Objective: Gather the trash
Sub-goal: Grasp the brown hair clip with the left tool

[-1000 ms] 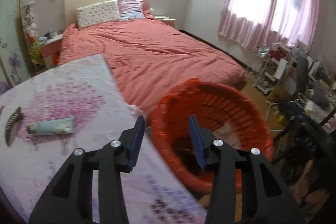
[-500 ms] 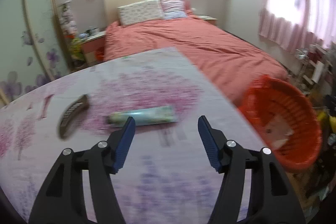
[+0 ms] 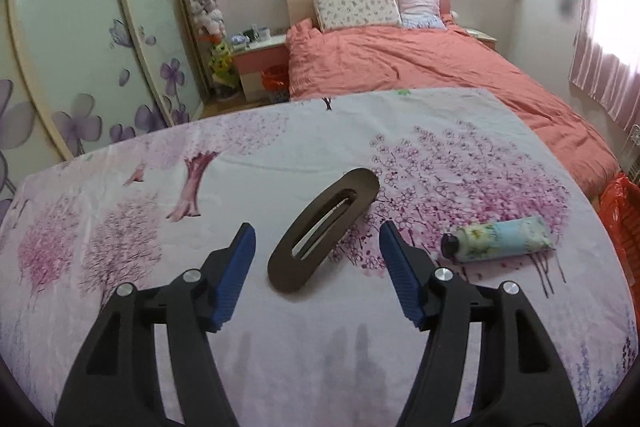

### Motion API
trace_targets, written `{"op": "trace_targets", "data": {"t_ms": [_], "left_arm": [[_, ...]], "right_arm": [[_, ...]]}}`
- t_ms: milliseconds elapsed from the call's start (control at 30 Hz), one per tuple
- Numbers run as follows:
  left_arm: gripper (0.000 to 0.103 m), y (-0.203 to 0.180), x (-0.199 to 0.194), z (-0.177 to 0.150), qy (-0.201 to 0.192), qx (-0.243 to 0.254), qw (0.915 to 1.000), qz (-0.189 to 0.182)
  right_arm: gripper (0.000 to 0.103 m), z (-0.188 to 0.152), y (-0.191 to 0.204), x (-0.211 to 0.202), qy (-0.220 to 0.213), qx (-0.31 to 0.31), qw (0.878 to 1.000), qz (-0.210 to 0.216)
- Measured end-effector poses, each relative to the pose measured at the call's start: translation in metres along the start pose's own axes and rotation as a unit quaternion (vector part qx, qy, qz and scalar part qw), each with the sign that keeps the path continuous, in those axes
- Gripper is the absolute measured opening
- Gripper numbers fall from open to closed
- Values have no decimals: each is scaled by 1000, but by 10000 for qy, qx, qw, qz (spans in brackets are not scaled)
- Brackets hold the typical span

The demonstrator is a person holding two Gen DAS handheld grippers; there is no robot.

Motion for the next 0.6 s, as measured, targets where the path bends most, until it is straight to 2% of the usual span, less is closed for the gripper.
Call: {"op": "trace_targets", "data": {"t_ms": [200, 367, 433, 467, 500, 533, 600], "left_arm": [[64, -10, 27, 6, 200, 331, 9992, -132], [53, -6, 52, 12, 496, 291, 9982, -148], [38, 0, 59, 14, 621, 172, 9978, -165], [35, 4, 61, 14, 654, 54, 9974, -288], [22, 8, 61, 14, 663, -30, 9974, -266], [15, 10, 61, 13, 676, -60, 9974, -237], [12, 16, 59, 11, 682, -73, 9974, -196]], "right_arm": [[55, 4, 20, 12, 112, -105, 9997, 174], [55, 3, 36, 19, 197, -203, 9992, 271], [55, 3, 41, 21, 226, -257, 9989, 313], [55, 3, 44, 22, 238, -273, 9988, 328], [55, 4, 48, 23, 253, -288, 9986, 363], [55, 4, 51, 24, 262, -292, 9985, 389], [55, 5, 57, 27, 289, -296, 9981, 461]]}}
Point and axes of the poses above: each gripper's, at about its wrist camera, not at the fingertips, and x roughly the way its jaws point, y to its left, z to its top, the point moved 1 cm from there along x, roughly the way its jaws point, and after that the axes turned 3 degrees about -x, right-handed, at the moved point
